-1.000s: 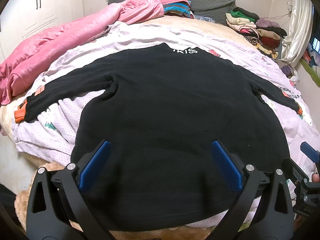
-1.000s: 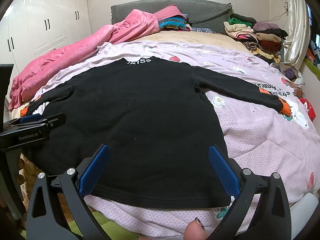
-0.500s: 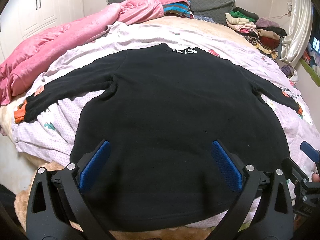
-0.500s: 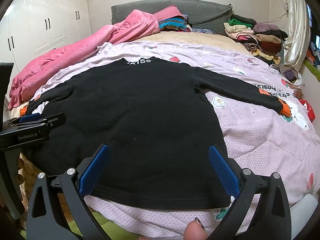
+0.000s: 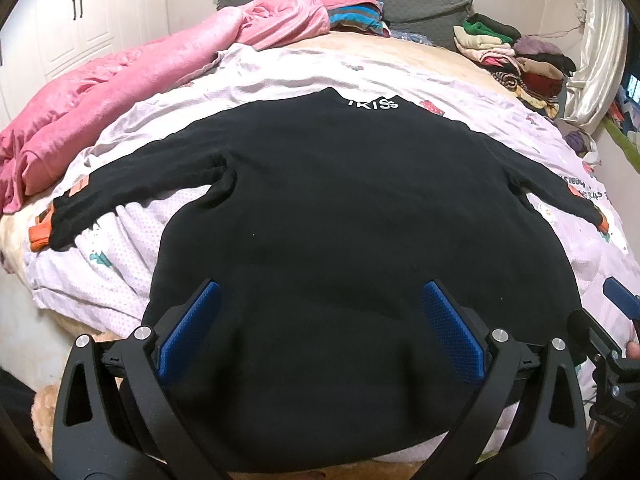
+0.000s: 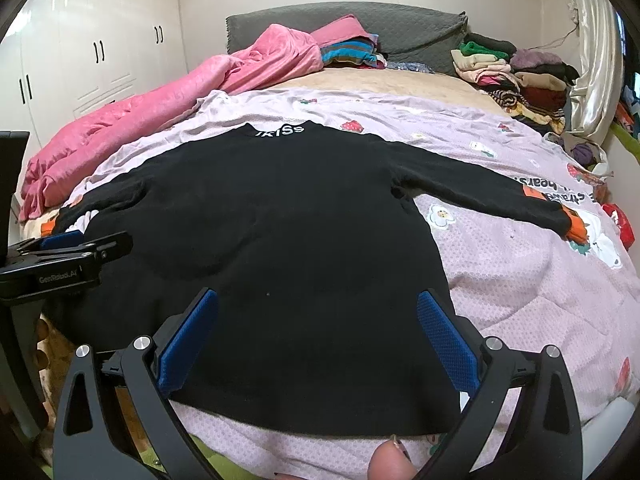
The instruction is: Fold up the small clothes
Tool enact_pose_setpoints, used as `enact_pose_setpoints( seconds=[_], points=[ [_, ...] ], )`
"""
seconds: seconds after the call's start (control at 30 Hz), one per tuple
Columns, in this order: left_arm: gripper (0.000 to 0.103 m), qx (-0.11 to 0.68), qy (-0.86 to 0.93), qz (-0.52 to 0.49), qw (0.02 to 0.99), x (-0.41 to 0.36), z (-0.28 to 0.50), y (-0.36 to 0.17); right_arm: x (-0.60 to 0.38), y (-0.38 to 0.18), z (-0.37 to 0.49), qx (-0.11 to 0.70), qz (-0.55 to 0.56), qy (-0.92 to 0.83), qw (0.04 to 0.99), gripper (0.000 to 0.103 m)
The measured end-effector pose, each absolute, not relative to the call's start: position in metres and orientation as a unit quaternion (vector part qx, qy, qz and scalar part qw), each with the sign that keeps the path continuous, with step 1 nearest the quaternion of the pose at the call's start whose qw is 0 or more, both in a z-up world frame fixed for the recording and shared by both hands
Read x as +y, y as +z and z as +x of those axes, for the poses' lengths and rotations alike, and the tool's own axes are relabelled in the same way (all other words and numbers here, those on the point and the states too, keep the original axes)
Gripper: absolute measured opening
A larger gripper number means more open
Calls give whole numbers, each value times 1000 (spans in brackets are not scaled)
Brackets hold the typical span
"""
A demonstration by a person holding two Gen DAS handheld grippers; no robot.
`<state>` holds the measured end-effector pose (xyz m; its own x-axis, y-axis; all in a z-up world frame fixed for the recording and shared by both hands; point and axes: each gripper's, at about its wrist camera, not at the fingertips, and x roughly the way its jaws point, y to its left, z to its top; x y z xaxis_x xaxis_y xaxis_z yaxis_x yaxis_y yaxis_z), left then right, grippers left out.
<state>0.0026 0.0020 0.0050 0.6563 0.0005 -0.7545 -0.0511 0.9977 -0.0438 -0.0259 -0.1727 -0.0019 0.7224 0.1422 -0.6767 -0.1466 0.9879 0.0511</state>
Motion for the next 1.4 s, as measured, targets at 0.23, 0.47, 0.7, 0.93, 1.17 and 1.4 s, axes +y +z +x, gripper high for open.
enact_pose_setpoints(
  seconds=[0.23,0.47,0.7,0.93,1.17,1.4],
  points=[
    [95,416,16,-30,909,-2,19,9,-179,2,-1,363,13,76,928,99],
    [95,418,10,-26,908,-12,42,16,-186,5,25,362,33,80,928,99],
    [95,425,-2,-31,905,-18,69,20,-197,9,50,360,52,71,929,99],
    [95,434,-2,-39,900,-19,97,18,-220,6,77,363,73,45,928,99],
    [95,449,-3,-40,893,-25,126,11,-253,-6,105,382,97,-5,919,99],
    [95,461,-12,-37,887,-41,154,5,-305,-20,125,394,131,-66,907,99]
  ],
)
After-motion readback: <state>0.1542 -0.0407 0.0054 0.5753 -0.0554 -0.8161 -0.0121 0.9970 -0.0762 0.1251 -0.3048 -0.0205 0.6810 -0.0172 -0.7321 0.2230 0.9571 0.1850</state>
